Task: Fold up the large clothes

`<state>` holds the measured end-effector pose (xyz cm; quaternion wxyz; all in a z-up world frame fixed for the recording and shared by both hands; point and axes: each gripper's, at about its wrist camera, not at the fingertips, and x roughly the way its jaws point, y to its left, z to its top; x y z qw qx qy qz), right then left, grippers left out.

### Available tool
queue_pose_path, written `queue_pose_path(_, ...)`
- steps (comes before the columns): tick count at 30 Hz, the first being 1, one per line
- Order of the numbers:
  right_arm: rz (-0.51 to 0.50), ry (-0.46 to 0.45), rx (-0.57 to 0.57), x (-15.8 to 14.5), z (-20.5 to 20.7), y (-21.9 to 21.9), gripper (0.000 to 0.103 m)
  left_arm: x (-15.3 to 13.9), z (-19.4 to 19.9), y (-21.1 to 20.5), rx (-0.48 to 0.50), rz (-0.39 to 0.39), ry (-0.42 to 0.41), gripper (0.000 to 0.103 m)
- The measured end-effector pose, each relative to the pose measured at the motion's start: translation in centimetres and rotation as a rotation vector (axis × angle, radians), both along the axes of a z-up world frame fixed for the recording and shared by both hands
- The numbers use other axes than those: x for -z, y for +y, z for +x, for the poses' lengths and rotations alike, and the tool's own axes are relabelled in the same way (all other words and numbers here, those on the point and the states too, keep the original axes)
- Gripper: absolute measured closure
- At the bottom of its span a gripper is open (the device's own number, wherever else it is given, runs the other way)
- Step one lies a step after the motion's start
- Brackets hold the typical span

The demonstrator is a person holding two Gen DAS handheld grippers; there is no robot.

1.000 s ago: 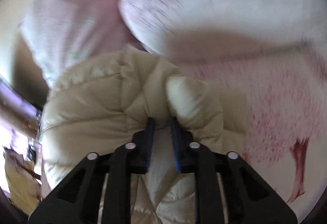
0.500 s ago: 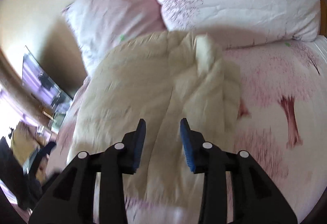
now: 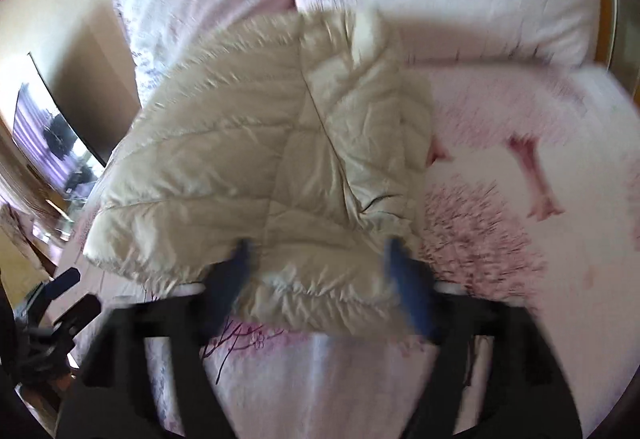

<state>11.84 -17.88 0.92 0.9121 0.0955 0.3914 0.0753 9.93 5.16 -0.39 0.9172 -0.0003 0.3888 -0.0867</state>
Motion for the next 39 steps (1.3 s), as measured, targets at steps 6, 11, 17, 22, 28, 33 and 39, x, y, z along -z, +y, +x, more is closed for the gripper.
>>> queue_pose_path(6,-0.104,-0.078,0.031,-1.6,-4.4,1.2,0.002,0.6,-0.5,-0.2,0.002,0.015,0.028,0.001)
queue_pose_path(11,-0.158,-0.012,0.023,-1.1,-5.9,2.7,0.002,0.9,-0.7,-0.7,0.008,0.034,0.046,0.001)
queue_pose_path(17,-0.193,0.071,0.021,0.3,-5.8,3.6,0.002,1.4,-0.4,-1.0,-0.01,0.064,0.098,0.001)
queue_pose_path(22,-0.222,0.109,0.027,1.2,-5.7,3.9,0.002,1.6,-0.2,-1.2,-0.006,0.079,0.111,0.001)
queue_pose_path(28,-0.243,0.138,0.017,1.9,-5.7,4.1,0.002,1.9,0.2,-1.0,-0.011,0.085,0.134,0.001)
queue_pose_path(33,-0.246,0.151,0.013,2.4,-5.5,4.2,0.002,2.1,0.3,-1.0,-0.011,0.09,0.142,0.001)
queue_pose_path(39,-0.248,0.153,0.015,2.4,-5.5,4.1,0.002,2.2,0.5,-1.2,-0.004,0.092,0.147,0.001)
